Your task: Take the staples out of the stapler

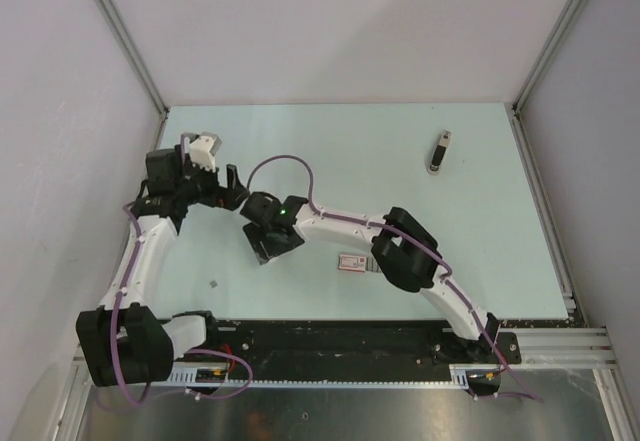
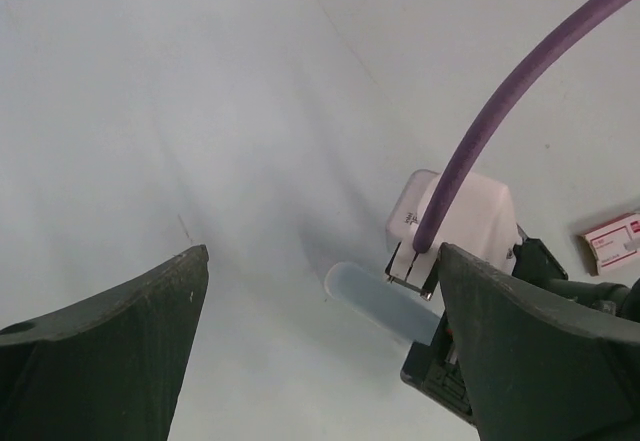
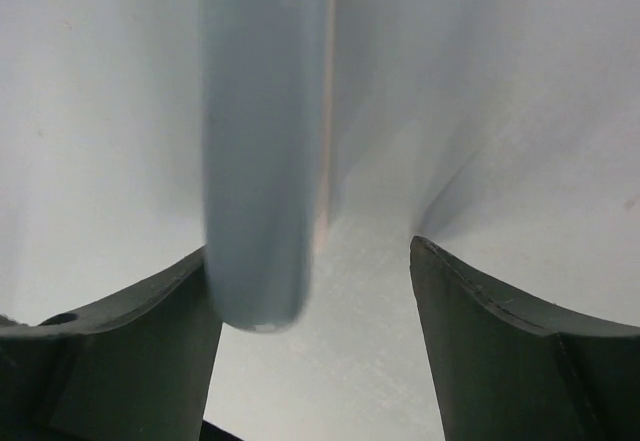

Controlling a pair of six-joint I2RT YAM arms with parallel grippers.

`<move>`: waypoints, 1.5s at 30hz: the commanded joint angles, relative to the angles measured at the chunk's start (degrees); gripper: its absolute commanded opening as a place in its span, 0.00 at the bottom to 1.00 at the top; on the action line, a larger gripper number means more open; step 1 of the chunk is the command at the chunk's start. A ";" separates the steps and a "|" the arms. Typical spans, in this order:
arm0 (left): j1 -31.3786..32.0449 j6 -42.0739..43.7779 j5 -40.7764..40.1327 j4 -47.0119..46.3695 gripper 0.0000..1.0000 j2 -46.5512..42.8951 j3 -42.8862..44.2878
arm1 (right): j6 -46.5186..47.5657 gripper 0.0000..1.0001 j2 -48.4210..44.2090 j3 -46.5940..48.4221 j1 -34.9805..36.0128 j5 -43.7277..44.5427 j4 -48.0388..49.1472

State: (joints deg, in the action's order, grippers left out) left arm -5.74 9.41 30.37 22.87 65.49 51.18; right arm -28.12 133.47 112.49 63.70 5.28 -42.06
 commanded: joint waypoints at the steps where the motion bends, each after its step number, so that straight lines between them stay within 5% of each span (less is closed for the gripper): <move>1: 0.13 0.02 -4.58 -2.05 0.99 0.78 -0.63 | 1.05 0.77 -11.98 -2.22 -3.35 0.06 1.98; 6: 3.21 1.13 -7.18 -2.17 1.00 1.33 -0.39 | 2.31 0.85 -22.82 -9.96 -12.03 0.67 4.30; 11: 14.87 5.49 -19.03 -2.11 0.99 2.81 -0.76 | -1.08 0.93 -31.92 -20.27 -31.49 2.79 7.14; 20: 19.69 5.53 -17.76 -2.03 0.99 6.29 0.61 | -0.68 0.99 -27.10 -19.11 -50.44 11.40 5.90; 39: 21.82 9.45 -14.15 -0.49 0.99 6.24 -2.82 | 5.37 0.95 -6.59 -4.35 -57.01 15.39 6.71; 45: 21.90 9.42 -13.10 -0.02 0.99 7.51 -1.98 | 6.06 0.69 -3.18 -2.30 -57.21 12.19 7.45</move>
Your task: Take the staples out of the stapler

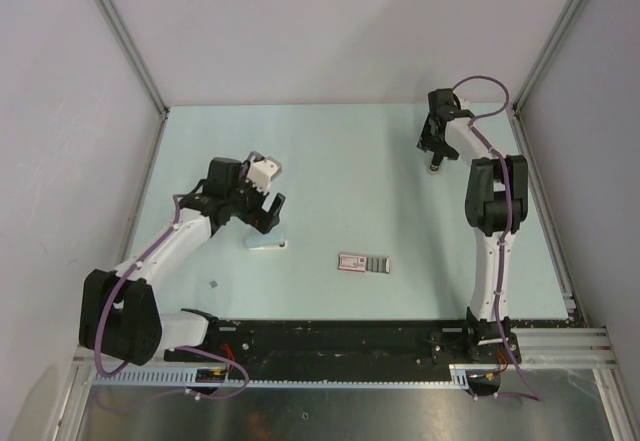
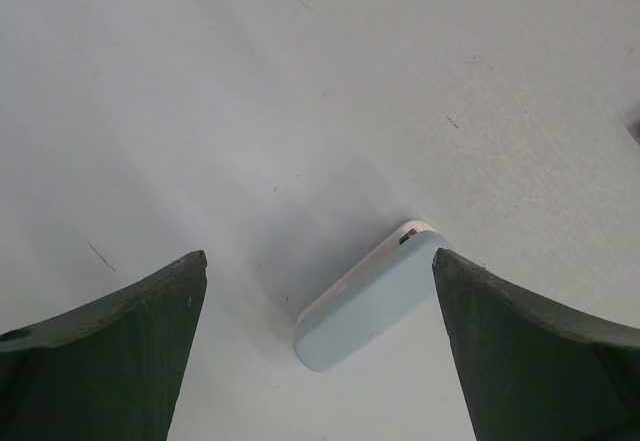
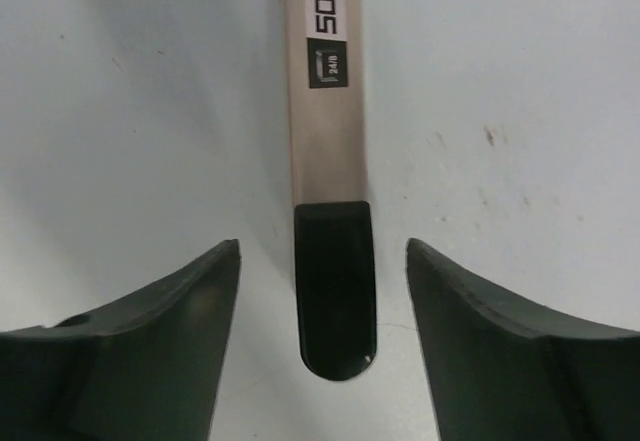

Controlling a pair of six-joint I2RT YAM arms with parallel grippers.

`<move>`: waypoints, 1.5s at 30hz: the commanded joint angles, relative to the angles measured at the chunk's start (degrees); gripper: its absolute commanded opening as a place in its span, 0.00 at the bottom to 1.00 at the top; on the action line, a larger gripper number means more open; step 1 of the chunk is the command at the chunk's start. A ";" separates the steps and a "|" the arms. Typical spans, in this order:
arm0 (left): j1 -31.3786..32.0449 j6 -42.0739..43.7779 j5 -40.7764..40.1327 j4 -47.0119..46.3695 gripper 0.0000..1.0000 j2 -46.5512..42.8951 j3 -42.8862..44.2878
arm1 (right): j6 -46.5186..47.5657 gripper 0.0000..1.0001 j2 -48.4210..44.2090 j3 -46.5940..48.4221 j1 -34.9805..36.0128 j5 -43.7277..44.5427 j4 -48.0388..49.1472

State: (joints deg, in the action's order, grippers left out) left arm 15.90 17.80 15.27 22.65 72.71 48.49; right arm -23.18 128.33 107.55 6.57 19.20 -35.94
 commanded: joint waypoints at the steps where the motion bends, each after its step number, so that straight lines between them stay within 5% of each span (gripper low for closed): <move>1: 0.27 0.84 2.29 0.33 1.00 0.22 0.98 | 1.21 0.64 2.16 2.66 -0.07 -1.85 1.50; 10: 0.46 -1.47 3.59 1.43 1.00 -0.65 2.36 | -0.50 0.14 -1.14 -0.78 1.90 -1.94 1.53; 15: 0.53 -4.00 7.47 2.64 0.99 -1.43 4.31 | -4.31 0.01 -7.96 -9.01 8.19 -5.58 4.72; 24: 1.09 -8.33 21.52 2.32 0.99 -0.74 7.55 | -14.25 0.00 -22.79 -22.81 24.30 -9.55 13.82; 29: 4.25 -10.39 23.02 -0.09 1.00 3.73 8.03 | -21.25 0.00 -28.26 -27.95 31.54 -8.06 19.32; 45: 5.34 -15.49 30.93 -5.27 0.99 12.40 11.62 | -31.88 0.00 -38.12 -34.04 39.21 -9.63 28.16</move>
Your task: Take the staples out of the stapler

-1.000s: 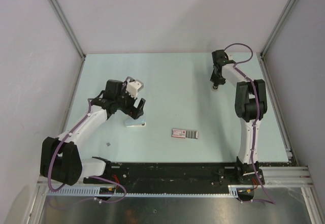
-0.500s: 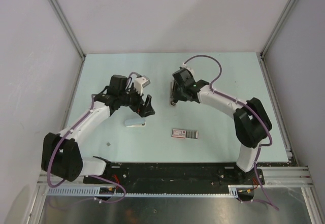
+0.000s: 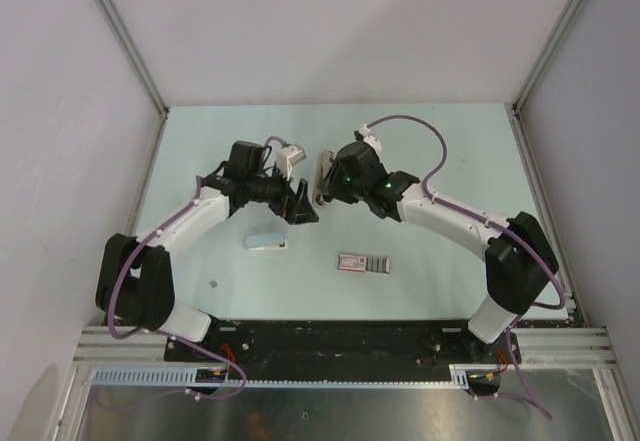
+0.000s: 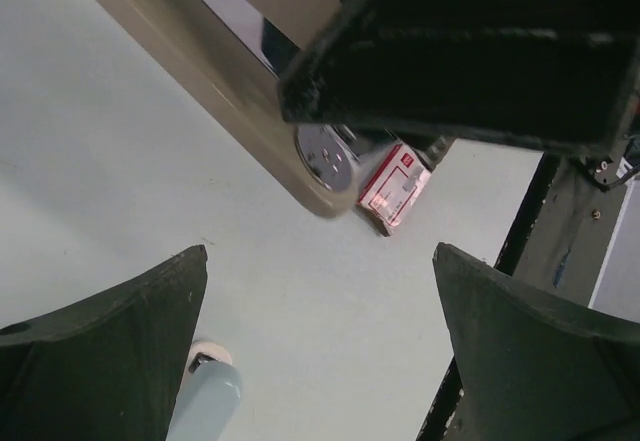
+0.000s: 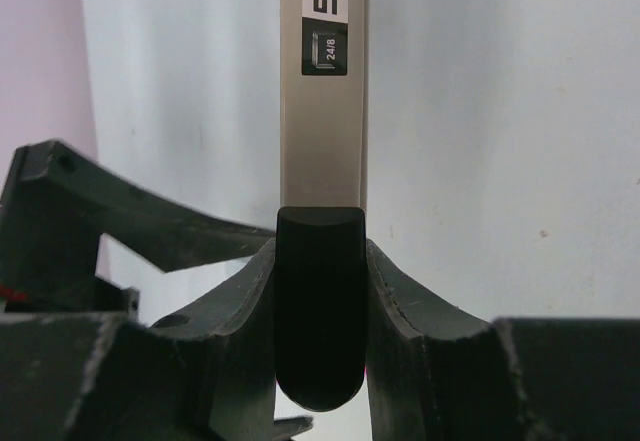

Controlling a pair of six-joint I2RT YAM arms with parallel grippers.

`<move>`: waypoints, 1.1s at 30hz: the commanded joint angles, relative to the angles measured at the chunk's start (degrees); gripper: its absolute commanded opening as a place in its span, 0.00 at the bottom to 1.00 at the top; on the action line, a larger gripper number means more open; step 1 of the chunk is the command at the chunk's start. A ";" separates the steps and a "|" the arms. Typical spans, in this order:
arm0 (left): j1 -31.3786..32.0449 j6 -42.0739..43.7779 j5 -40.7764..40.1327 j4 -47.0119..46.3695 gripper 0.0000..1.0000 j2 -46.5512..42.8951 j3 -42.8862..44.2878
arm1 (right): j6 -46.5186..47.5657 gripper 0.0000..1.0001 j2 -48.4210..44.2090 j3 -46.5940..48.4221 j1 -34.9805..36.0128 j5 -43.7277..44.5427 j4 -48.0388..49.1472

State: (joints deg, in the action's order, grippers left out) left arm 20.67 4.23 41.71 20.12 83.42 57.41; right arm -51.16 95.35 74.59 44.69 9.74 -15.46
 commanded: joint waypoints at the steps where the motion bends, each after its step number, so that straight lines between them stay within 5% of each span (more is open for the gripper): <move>1: 0.72 -2.02 4.68 -2.94 0.99 2.11 2.84 | -4.15 0.00 -5.55 -1.58 1.32 -0.47 8.01; 8: 1.08 -0.28 4.92 -4.70 0.87 4.08 3.21 | -5.37 0.00 -7.63 -3.80 1.58 -3.81 9.41; 23: 1.60 6.06 5.78 -5.36 0.11 2.69 1.32 | -5.22 0.00 -9.38 -8.97 1.24 -9.00 13.87; 33: 3.15 14.28 -12.78 -6.40 0.00 -0.11 -0.85 | 0.51 0.00 -15.42 -16.74 -1.99 -11.81 11.19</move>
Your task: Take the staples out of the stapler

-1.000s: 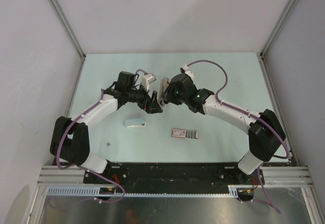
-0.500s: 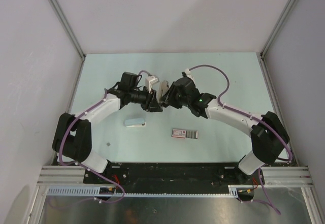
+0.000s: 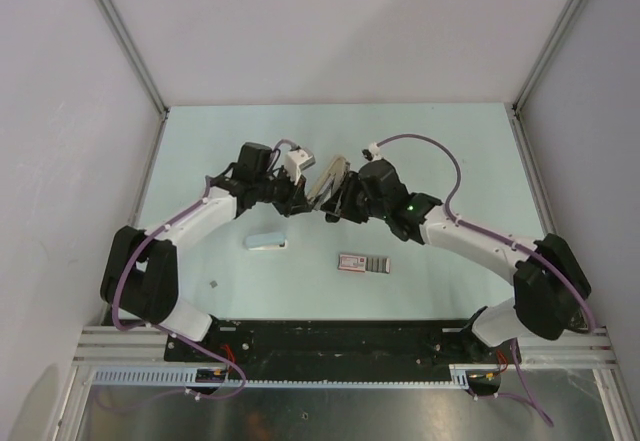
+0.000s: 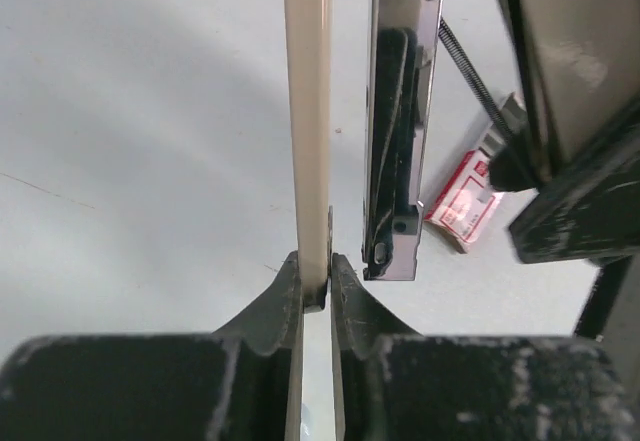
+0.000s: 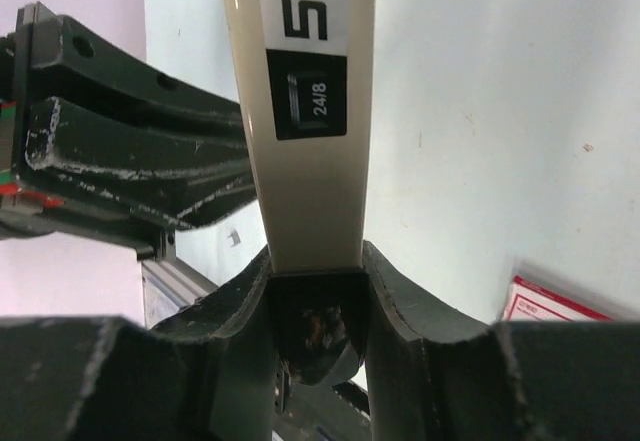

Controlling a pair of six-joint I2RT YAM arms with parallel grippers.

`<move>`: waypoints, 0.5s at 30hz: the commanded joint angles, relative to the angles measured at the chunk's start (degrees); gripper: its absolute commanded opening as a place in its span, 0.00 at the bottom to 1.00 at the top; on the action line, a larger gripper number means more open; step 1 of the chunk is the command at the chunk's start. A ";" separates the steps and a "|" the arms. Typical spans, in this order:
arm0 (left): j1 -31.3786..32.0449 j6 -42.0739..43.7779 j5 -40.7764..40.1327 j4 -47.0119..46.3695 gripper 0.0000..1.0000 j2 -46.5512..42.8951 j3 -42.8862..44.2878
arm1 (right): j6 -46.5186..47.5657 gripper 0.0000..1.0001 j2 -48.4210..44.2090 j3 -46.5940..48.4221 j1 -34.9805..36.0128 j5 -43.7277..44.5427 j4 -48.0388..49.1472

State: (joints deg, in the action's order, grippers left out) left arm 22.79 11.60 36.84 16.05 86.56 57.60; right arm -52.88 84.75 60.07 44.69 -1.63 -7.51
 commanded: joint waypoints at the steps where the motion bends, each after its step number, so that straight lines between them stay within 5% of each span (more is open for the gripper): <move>1: 1.12 7.33 -8.75 -2.60 0.00 -3.47 -1.29 | 2.90 0.00 -5.41 -3.11 -2.38 -0.42 3.13; 15: 4.79 20.38 -27.31 -8.74 0.00 -2.93 -5.55 | 22.07 0.00 -4.55 -7.41 -7.51 -6.90 -2.08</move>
State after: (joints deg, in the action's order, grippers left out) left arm 26.61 22.68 21.69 10.33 85.58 53.43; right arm -39.09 80.16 53.21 39.72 -11.90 -6.63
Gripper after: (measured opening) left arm 0.135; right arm 0.366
